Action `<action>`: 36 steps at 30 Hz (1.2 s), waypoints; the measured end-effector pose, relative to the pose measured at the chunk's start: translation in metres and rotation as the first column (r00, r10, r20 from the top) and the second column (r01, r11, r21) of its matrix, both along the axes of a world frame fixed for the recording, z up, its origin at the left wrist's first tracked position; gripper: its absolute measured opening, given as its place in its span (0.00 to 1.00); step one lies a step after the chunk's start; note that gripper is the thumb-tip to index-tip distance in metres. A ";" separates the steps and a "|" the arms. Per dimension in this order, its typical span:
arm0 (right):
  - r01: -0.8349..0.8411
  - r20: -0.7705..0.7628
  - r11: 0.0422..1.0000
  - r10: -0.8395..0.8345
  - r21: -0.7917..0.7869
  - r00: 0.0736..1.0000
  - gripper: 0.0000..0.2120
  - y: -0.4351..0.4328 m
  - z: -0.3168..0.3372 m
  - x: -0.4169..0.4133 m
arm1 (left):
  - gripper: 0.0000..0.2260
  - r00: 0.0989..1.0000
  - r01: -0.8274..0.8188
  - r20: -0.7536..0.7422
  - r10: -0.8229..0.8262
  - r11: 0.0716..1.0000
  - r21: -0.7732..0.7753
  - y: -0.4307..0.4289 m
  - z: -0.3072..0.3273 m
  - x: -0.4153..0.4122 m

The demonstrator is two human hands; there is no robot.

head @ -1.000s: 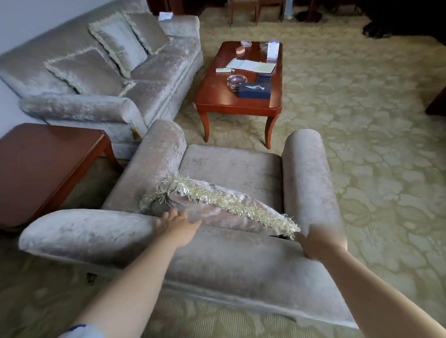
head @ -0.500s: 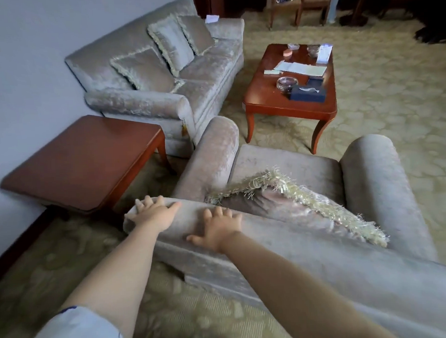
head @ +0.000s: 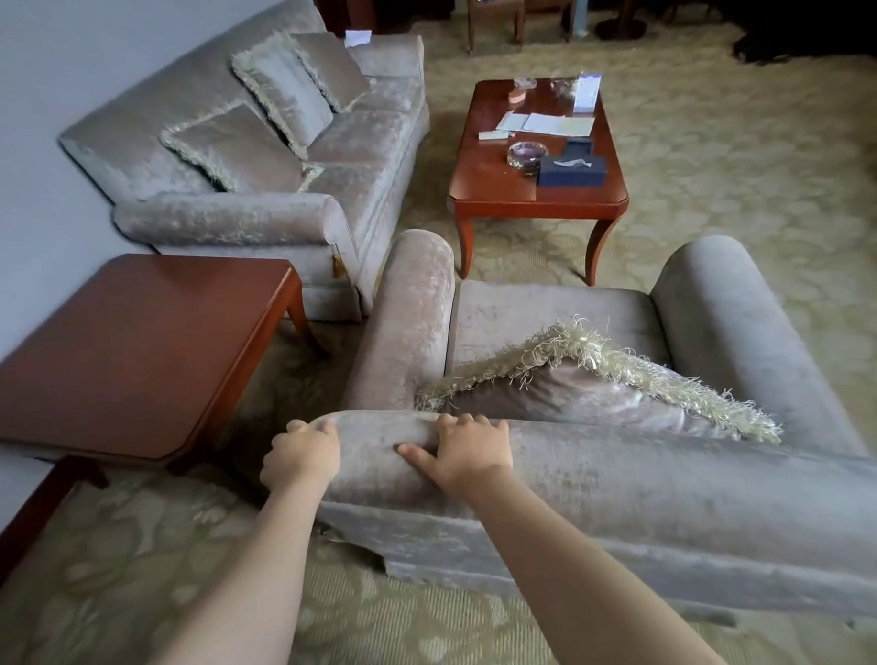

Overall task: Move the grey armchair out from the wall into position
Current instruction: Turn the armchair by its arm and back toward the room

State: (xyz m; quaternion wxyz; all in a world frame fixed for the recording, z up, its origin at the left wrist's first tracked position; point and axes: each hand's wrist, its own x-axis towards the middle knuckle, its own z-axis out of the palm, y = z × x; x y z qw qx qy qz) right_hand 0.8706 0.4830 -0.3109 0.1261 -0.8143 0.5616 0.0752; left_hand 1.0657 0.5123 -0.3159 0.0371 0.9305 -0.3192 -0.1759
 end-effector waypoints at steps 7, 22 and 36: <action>-0.094 -0.015 0.995 0.094 0.034 0.995 0.42 0.017 -0.005 -0.010 | 0.19 0.998 -0.060 -0.002 0.060 0.998 0.014 0.027 -0.010 0.001; 0.016 -0.072 0.991 -0.007 0.132 0.997 0.42 -0.017 0.003 0.029 | 0.26 0.990 0.140 -0.013 -0.140 0.990 -0.012 0.014 -0.002 0.018; 0.420 0.056 0.848 -0.460 0.323 0.886 0.32 -0.053 -0.035 0.214 | 0.25 0.677 0.704 0.233 -0.698 0.706 0.071 -0.029 0.002 0.234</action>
